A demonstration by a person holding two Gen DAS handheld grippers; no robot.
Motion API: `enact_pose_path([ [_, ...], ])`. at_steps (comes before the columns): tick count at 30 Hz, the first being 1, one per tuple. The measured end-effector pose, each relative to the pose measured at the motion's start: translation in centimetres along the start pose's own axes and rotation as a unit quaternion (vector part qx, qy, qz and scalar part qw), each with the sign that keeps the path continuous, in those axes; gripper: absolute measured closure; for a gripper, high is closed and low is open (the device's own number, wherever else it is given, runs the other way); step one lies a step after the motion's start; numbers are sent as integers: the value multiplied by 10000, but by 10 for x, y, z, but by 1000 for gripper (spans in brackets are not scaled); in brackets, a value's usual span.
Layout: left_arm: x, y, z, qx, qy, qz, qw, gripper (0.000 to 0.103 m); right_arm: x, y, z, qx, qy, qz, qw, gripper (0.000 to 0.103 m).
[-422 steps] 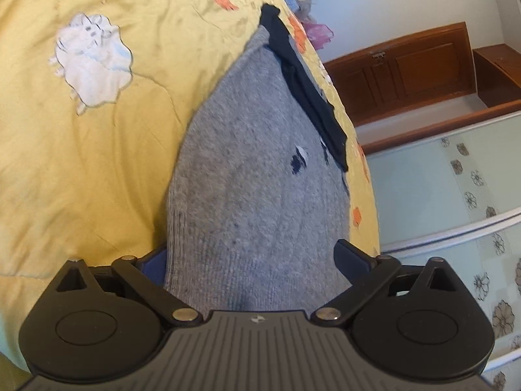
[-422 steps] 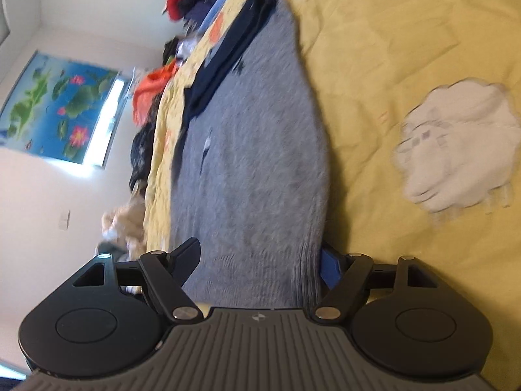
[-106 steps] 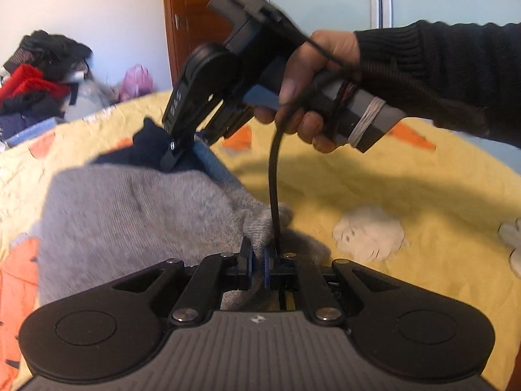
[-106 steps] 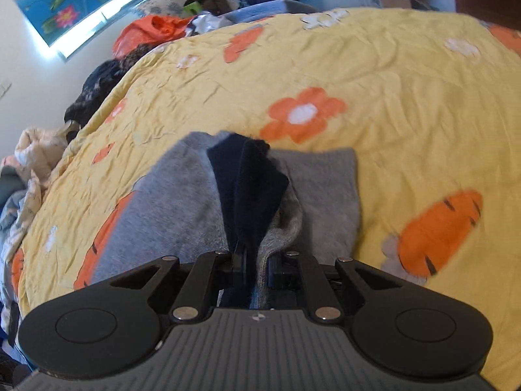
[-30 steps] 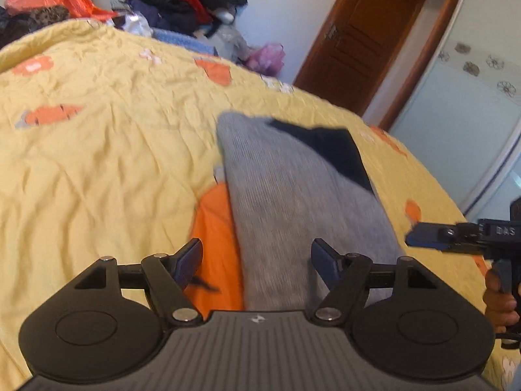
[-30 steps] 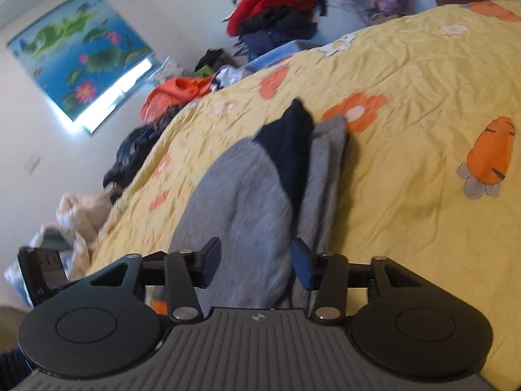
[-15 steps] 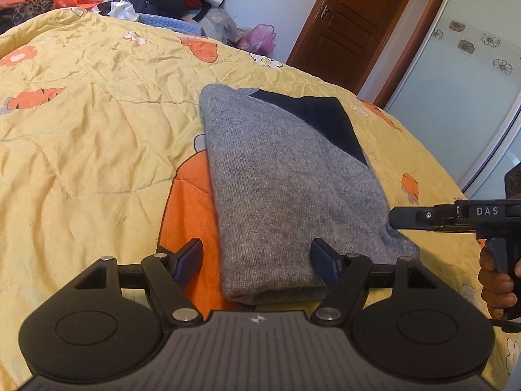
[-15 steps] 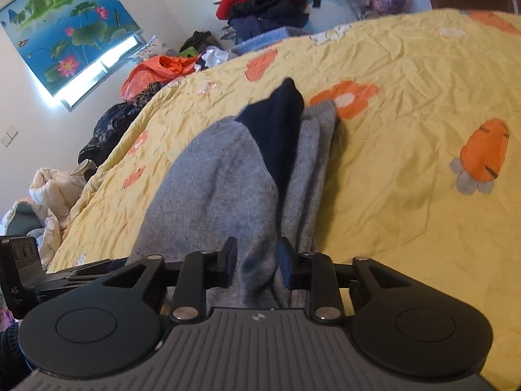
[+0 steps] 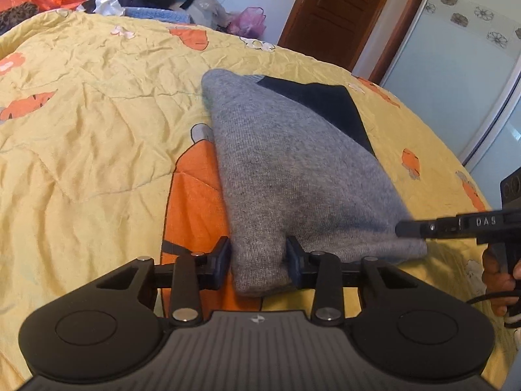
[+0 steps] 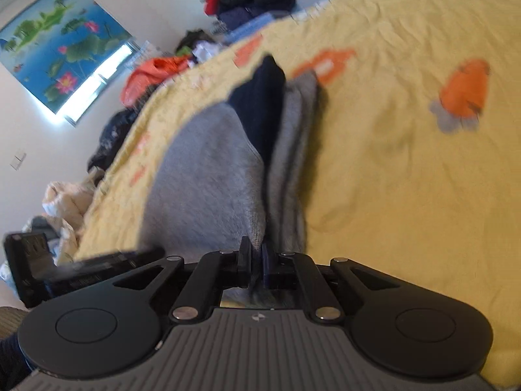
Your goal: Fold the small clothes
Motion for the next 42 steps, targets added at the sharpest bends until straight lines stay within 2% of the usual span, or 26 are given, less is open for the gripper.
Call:
enact_pose_path([
  [2, 0, 2, 2, 45, 63, 28, 10000, 66, 1, -2, -6, 4, -128, 130, 9998, 84],
  [4, 5, 10, 1, -10, 308, -143, 9994, 65, 5, 5, -6, -30, -249, 225, 9994, 64],
  [6, 17, 18, -1, -77, 786, -399, 9961, 54, 5, 21, -4, -225, -341, 387, 9984, 39],
  [7, 24, 19, -3, -105, 1092, -538, 9925, 38, 3, 28, -2, -356, -352, 337, 9982, 33],
  [8, 32, 18, -5, -144, 1427, -655, 9875, 31, 1, 33, 1, -429, -360, 235, 9982, 28],
  [11, 46, 8, -9, -192, 2147, -949, 9719, 33, -10, 27, 7, -291, -419, -126, 9986, 28],
  [13, 45, 2, -6, -199, 2223, -1029, 9693, 39, -10, 17, 5, -133, -369, -92, 9992, 29],
  [14, 43, -3, -3, -109, 2217, -1099, 9688, 69, -6, 12, 3, -28, -355, 0, 9994, 29],
  [15, 40, -9, -2, 51, 2196, -1183, 9684, 85, -2, 7, 2, 38, -359, 56, 9993, 35],
  [16, 36, -12, -1, 128, 2162, -1123, 9698, 89, 1, 2, 1, 134, -374, 84, 9992, 44],
  [17, 34, -11, 0, 125, 2125, -1042, 9715, 90, 4, -6, -1, 301, -387, 52, 9988, 70],
  [18, 33, -6, 2, 105, 2092, -1018, 9725, 90, 7, -12, -3, 444, -346, 24, 9984, 75],
  [20, 29, 12, 6, -54, 1982, -1039, 9746, 92, 16, -7, -10, 432, -114, 160, 9989, 77],
  [22, 24, 32, 9, -115, 1620, -1033, 9813, 92, 23, 9, -14, 442, -110, 496, 9977, 78],
  [25, 16, 32, 0, 196, 1205, -968, 9878, 91, 19, 21, -21, 461, -80, 467, 9978, 78],
  [26, 13, 28, -3, 299, 994, -874, 9908, 89, 15, 18, -24, 547, -69, 385, 9977, 76],
  [27, 11, 26, -6, 366, 829, -729, 9932, 87, 12, 14, -27, 602, -51, 250, 9979, 67],
  [28, 11, 28, -6, 357, 785, -659, 9941, 82, 9, 12, -28, 594, -110, 152, 9981, 66],
  [29, 15, 31, -3, 308, 823, -606, 9943, 74, 7, 14, -26, 541, -207, 242, 9980, 58],
  [30, 20, 37, 2, 177, 888, -600, 9941, 70, 6, 17, -22, 485, -299, 318, 9979, 40],
  [31, 25, 44, 8, -75, 955, -617, 9935, 57, 7, 22, -15, 340, -349, 360, 9982, 30],
  [32, 31, 49, 16, -353, 994, -571, 9928, 30, 8, 28, -7, 113, -359, 410, 9984, 17],
  [34, 39, 49, 37, -800, 1002, -161, 9916, 13, 9, 33, 18, -331, -315, 426, 9980, 12],
  [36, 47, 29, 58, -824, 957, -2, 9920, 13, 9, 19, 50, -521, -412, 394, 9970, 13],
  [39, 62, -20, 80, -470, 1197, 30, 9917, 13, 6, -18, 92, -523, -707, 375, 9954, 15],
  [42, 65, -59, 90, -232, 1258, -51, 9918, 16, 7, -61, 118, -397, -763, -32, 9963, 17],
])
Point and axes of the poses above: each gripper's, at about its wrist camera, not at the fingertips, and y roughly against the way its jaws point, x to its left, z to its top, the point moved 2 cm from there along -y, roughly the way its jaws point, and after that the axes turned 11 degrees about -y, right-handed, at the moved point
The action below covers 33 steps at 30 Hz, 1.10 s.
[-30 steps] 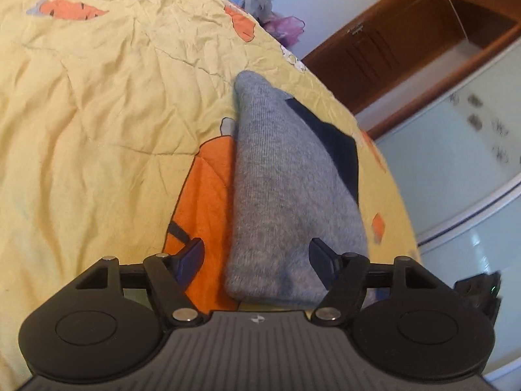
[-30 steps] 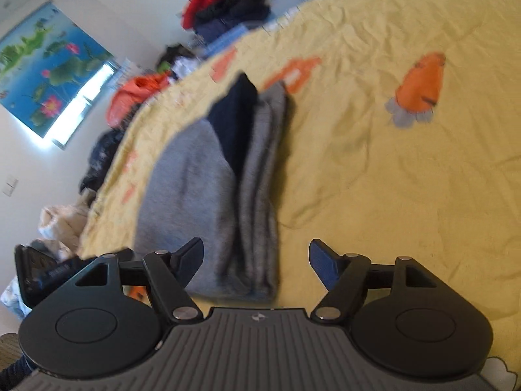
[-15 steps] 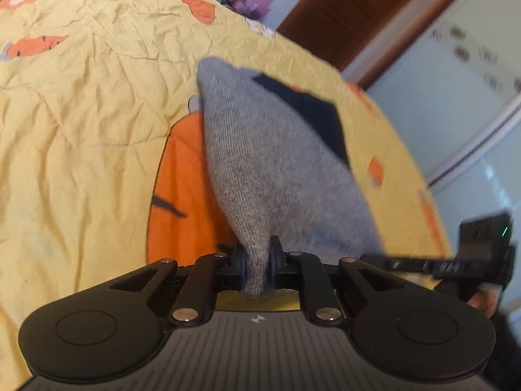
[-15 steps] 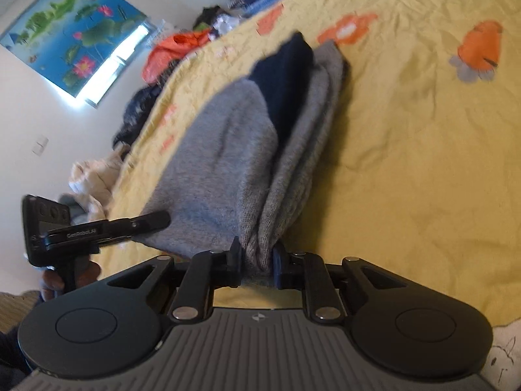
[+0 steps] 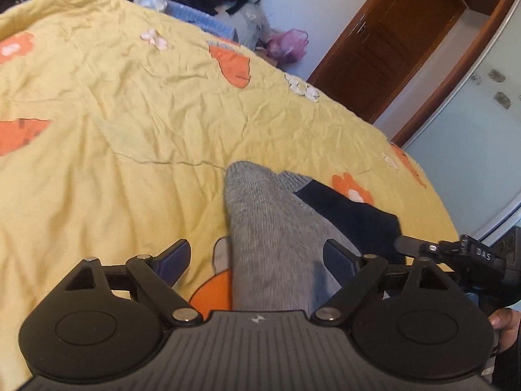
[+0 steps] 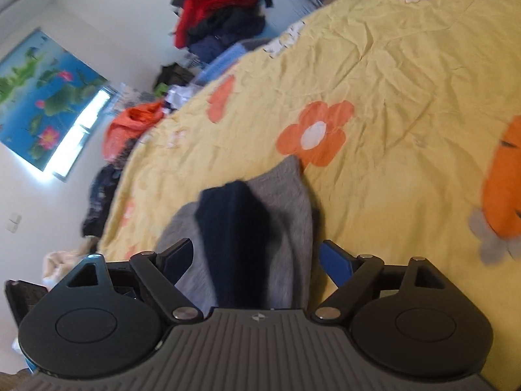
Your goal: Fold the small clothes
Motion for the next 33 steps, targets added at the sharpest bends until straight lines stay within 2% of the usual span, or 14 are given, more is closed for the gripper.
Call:
enact_pose_path([
  [1, -2, -10, 3, 40, -69, -14, 10000, 30, 2, -13, 4, 25, 27, -100, 9999, 17],
  [2, -4, -18, 6, 88, -159, -19, 9998, 70, 2, -23, 6, 47, 36, -159, 9999, 17],
  [3, -6, -27, 10, 179, -280, 8, 9994, 85, 5, -29, 4, -15, 138, -31, 9999, 32],
  [5, -14, -34, 19, 106, -568, 294, 9979, 89, 8, -42, 11, 149, 125, 119, 9997, 72],
  [8, -29, -32, 30, -174, -1207, 675, 9902, 92, 17, -34, 21, -345, 287, 326, 9985, 81],
  [10, -31, -39, 27, -125, -1493, 959, 9841, 93, 10, -37, 27, -425, 135, 186, 9988, 82],
  [13, -33, -35, 12, -249, -1769, 1266, 9757, 91, -12, -42, 26, -450, -131, 22, 9989, 70],
  [16, -48, 0, -1, -911, -2058, 1648, 9603, 87, -6, -12, 14, -942, 91, 26, 9955, 68],
  [18, -61, 13, -8, -1118, -2164, 1647, 9558, 65, 13, 15, 1, -1379, 572, -16, 9888, 65],
  [19, -67, 12, -11, -1095, -2185, 1641, 9557, 34, 23, 23, -7, -1431, 719, 102, 9870, 61],
  [20, -73, 8, -14, -1001, -2240, 1669, 9550, 16, 32, 27, -15, -1359, 836, 234, 9869, 52],
  [23, -85, -13, -23, -676, -2489, 1784, 9496, 17, 56, 7, -34, -965, 1233, 179, 9875, 30],
  [27, -76, -24, -27, -586, -2177, 1728, 9588, 17, 52, -34, -43, -550, 1372, -402, 9882, 31],
  [33, -71, -31, -28, -590, -2079, 1671, 9620, 17, 41, -40, -46, -733, 1611, -172, 9841, 37],
])
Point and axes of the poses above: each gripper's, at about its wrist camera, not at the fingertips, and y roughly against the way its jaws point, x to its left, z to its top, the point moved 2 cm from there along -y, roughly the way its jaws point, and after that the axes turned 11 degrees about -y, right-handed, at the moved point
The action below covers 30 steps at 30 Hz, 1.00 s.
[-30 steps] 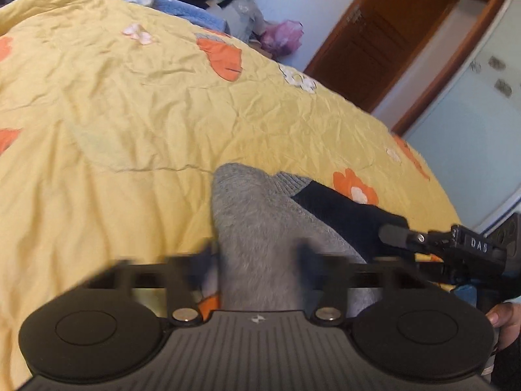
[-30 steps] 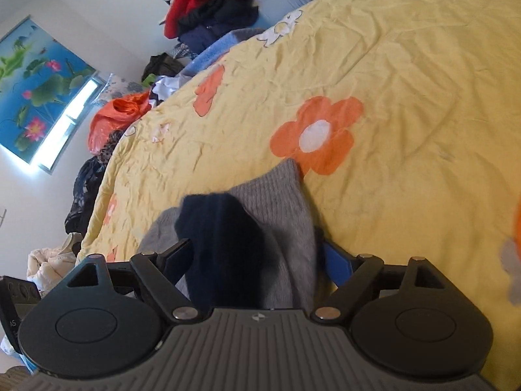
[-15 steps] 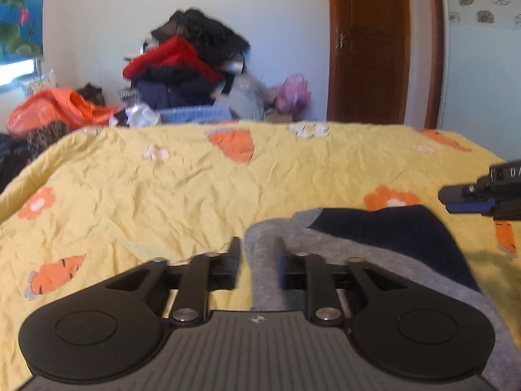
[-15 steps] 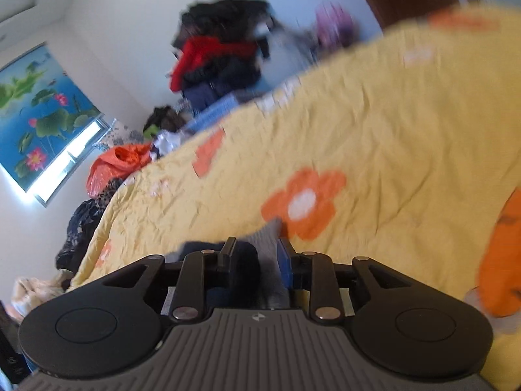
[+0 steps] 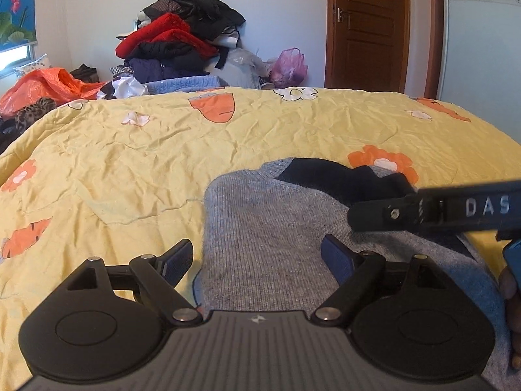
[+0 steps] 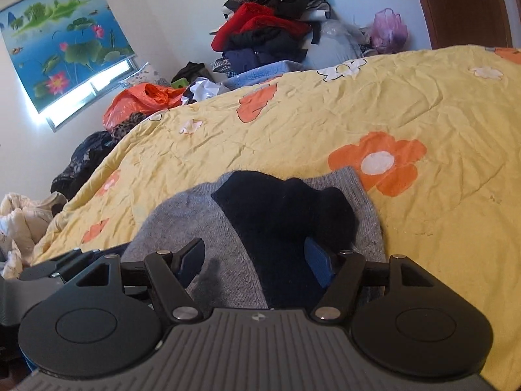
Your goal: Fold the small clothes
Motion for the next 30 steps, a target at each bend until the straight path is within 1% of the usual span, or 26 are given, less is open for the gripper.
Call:
enact_pose_path([
  [1, 0, 0, 0, -5, 8, -17, 10000, 17, -2, 0, 4, 37, -113, 7, 9999, 39],
  [3, 2, 0, -1, -12, 40, -57, 10000, 17, -8, 7, 12, 89, -535, -83, 9985, 55],
  [4, 2, 0, -2, -18, 63, -66, 10000, 17, -12, 15, 15, 43, -856, -85, 9963, 55],
  [5, 3, 0, -3, -25, 76, -66, 9999, 17, -12, 25, 15, -79, -1114, 3, 9937, 52],
  [6, 2, 1, -3, -31, 74, -63, 9999, 17, -9, 35, 13, -201, -1172, 141, 9928, 49],
  [7, 1, 0, -2, -33, 59, -51, 10000, 17, -4, 41, 10, -259, -1075, 220, 9936, 47],
  [8, 0, 0, -1, -36, 36, -31, 10000, 17, 2, 43, 7, -250, -939, 221, 9950, 41],
  [9, 0, 0, -1, -41, 15, -16, 10000, 17, 7, 41, 2, -184, -804, 185, 9964, 38],
  [11, -1, 0, -2, -59, -14, 2, 10000, 17, 6, 25, -8, 111, -684, 7, 9976, 39],
  [13, 0, -2, -2, -47, 13, 10, 10000, 16, -3, 16, -15, -52, -618, 176, 9979, 42],
  [14, 0, -2, -2, -30, 40, 20, 10000, 16, -8, 13, -12, -86, -695, 228, 9973, 49],
  [15, -1, -2, -1, -22, 36, 38, 10000, 16, -12, 10, -8, -70, -850, 219, 9961, 59],
  [16, -2, -1, 0, -34, -11, 69, 10000, 16, -16, 7, -3, -19, -993, 141, 9950, 65],
  [17, -2, 4, 0, -69, -76, 126, 9999, 16, -18, 7, 3, 80, -1089, 21, 9940, 74],
  [18, -1, 13, 0, -121, -94, 199, 9997, 16, -18, 10, 7, 186, -1170, -48, 9929, 74],
  [19, 2, 24, -3, -159, -11, 177, 9997, 16, -17, 18, 9, 235, -1276, -55, 9915, 70],
  [20, 8, 38, -7, -178, 171, -45, 9997, 17, -15, 33, 8, 194, -1321, 7, 9910, 60],
  [21, 16, 51, -14, -139, 394, -365, 9985, 17, -12, 52, 4, 92, -1227, 142, 9923, 48],
  [22, 21, 62, -23, -70, 601, -603, 9963, 17, -10, 70, -1, 20, -1088, 265, 9937, 43],
  [23, 28, 70, -34, 41, 852, -869, 9926, 17, -10, 88, -9, -10, -940, 306, 9951, 35],
  [24, 32, 77, -45, 182, 1081, -1102, 9879, 17, -12, 102, -16, 3, -839, 254, 9961, 35],
  [25, 36, 82, -54, 327, 1269, -1241, 9836, 17, -16, 112, -23, 69, -803, 182, 9966, 35],
  [27, 42, 86, -70, 585, 1678, -1515, 9723, 18, -24, 124, -38, 279, -808, 51, 9963, 36],
  [30, 44, 90, -75, 640, 1905, -1685, 9650, 24, -23, 123, -59, 701, -667, 70, 9953, 41],
])
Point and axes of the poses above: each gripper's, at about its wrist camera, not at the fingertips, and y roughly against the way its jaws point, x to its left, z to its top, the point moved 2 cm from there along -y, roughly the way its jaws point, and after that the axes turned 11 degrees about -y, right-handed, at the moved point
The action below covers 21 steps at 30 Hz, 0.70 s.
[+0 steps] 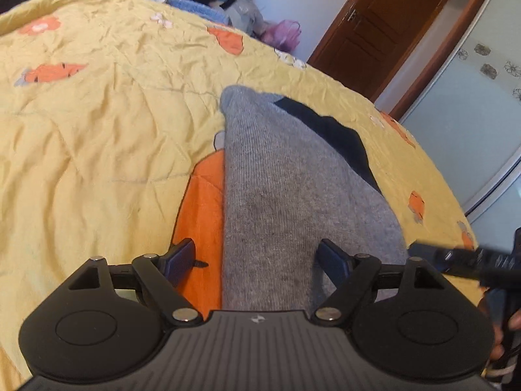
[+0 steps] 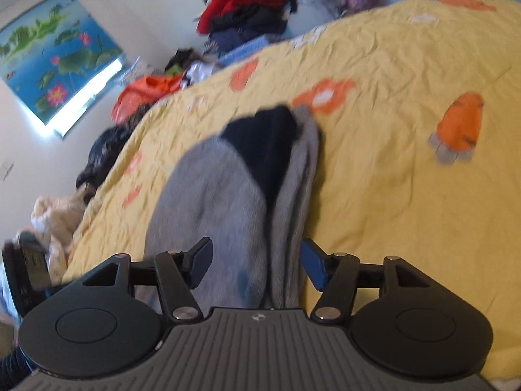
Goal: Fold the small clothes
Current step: 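Open both grippers and release the folded grey sweater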
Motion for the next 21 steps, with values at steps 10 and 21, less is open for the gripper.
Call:
enact_pose_path([
  [10, -18, -12, 4, 292, -1638, 342, 9855, 85, 10, -12, -37, 209, 652, -269, 9973, 77],
  [21, -105, 21, -33, -778, -3808, 1022, 9157, 22, 18, -4, 56, -667, -67, 192, 9976, 42],
])
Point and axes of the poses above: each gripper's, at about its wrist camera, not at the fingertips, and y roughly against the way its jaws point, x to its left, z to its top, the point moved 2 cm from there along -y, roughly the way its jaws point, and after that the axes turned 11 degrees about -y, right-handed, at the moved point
